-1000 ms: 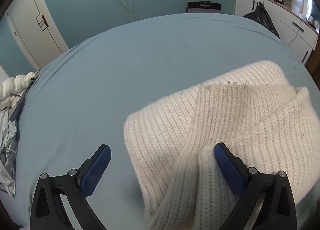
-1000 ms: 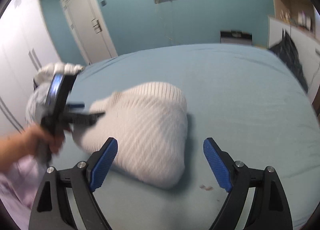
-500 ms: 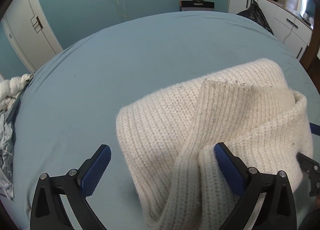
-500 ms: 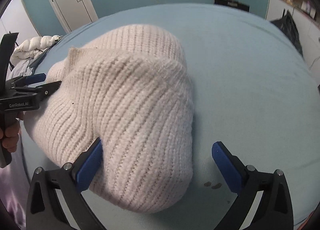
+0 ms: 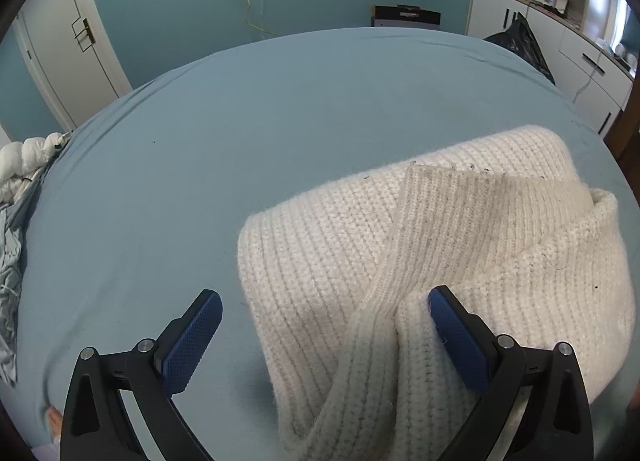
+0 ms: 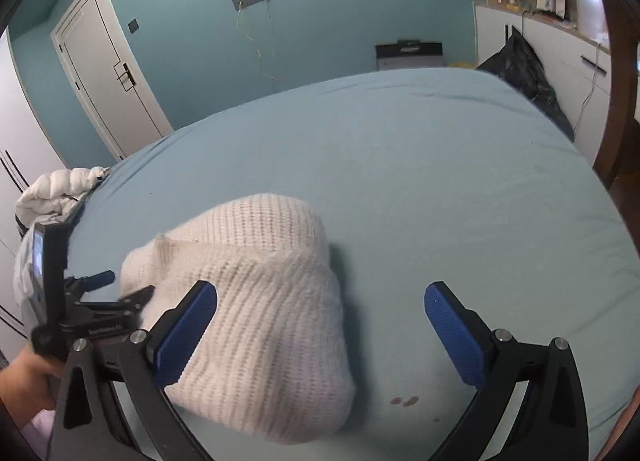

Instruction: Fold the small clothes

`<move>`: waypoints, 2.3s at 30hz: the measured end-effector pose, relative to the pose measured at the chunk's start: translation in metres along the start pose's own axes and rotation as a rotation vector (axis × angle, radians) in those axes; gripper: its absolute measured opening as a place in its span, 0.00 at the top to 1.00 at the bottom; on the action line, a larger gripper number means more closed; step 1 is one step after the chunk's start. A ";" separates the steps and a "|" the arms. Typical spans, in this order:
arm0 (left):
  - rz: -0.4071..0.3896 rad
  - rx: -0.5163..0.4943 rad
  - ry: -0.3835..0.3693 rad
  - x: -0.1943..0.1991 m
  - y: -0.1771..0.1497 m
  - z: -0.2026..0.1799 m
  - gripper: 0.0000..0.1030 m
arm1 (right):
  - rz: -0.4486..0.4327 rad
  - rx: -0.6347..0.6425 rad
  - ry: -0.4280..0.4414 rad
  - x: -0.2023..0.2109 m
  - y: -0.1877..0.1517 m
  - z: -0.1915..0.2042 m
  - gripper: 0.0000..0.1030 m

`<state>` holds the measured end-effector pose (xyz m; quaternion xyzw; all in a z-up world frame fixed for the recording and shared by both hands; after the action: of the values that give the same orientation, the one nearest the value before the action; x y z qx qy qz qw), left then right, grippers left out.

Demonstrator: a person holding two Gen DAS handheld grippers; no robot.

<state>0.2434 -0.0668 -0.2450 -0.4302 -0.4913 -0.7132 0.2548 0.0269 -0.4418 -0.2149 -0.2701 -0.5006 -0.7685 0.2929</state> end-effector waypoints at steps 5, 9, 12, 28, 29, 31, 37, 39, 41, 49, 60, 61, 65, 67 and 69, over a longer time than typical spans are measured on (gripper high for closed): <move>-0.003 0.008 -0.006 0.002 -0.007 0.002 0.00 | 0.166 -0.049 0.018 -0.029 0.011 0.007 0.01; -0.001 0.015 -0.011 0.002 -0.008 0.005 0.00 | 0.306 -0.033 0.033 -0.057 0.002 0.014 0.01; 0.004 0.033 -0.027 0.001 -0.008 0.007 0.00 | 0.395 -0.107 0.049 -0.079 -0.014 0.012 0.01; 0.037 -0.004 -0.097 0.047 0.020 0.035 0.00 | 0.382 -0.206 0.132 -0.065 -0.011 -0.009 0.01; 0.040 -0.007 -0.094 0.049 0.020 0.038 0.00 | 0.363 -0.229 0.171 -0.057 -0.007 -0.012 0.01; 0.045 -0.001 -0.088 0.052 0.020 0.046 0.00 | 0.353 -0.255 0.218 -0.046 -0.004 -0.018 0.01; 0.071 0.068 -0.089 0.045 0.010 0.075 0.00 | 0.326 -0.195 0.140 -0.027 -0.002 -0.040 0.01; 0.088 0.090 -0.102 0.039 0.006 0.084 0.00 | 0.304 -0.190 0.107 -0.022 0.000 -0.050 0.01; 0.110 0.124 -0.114 0.030 0.002 0.093 0.00 | 0.301 -0.187 0.086 -0.019 0.001 -0.058 0.01; 0.186 0.236 -0.205 0.002 -0.015 0.112 0.00 | 0.272 -0.141 0.078 -0.014 0.008 -0.054 0.01; 0.191 0.274 -0.280 0.000 -0.025 0.120 0.00 | 0.387 -0.259 0.191 -0.028 0.005 -0.051 0.01; 0.183 0.268 -0.300 0.002 -0.024 0.118 0.00 | 0.393 -0.264 0.198 -0.029 0.005 -0.052 0.01; 0.149 0.210 -0.329 0.011 -0.019 0.106 0.00 | 0.419 -0.305 0.213 -0.035 0.004 -0.059 0.01; 0.164 0.167 -0.337 0.010 -0.019 0.094 0.00 | 0.430 -0.313 0.214 -0.039 0.002 -0.062 0.01; 0.197 0.136 -0.399 0.003 -0.025 0.076 0.00 | 0.454 -0.318 0.212 -0.044 -0.001 -0.065 0.01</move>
<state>0.2501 0.0130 -0.2432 -0.5904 -0.5344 -0.5510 0.2494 0.0480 -0.4940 -0.2701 -0.3359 -0.2673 -0.7761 0.4620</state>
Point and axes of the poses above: each gripper's, at about its wrist camera, not at the fingertips, and x roughly against the way its jaws point, z to its left, y to its top, the point moved 6 cm from there along -x, roughly the way its jaws point, and after that the axes turned 11 degrees about -x, right-handed, at the moved point
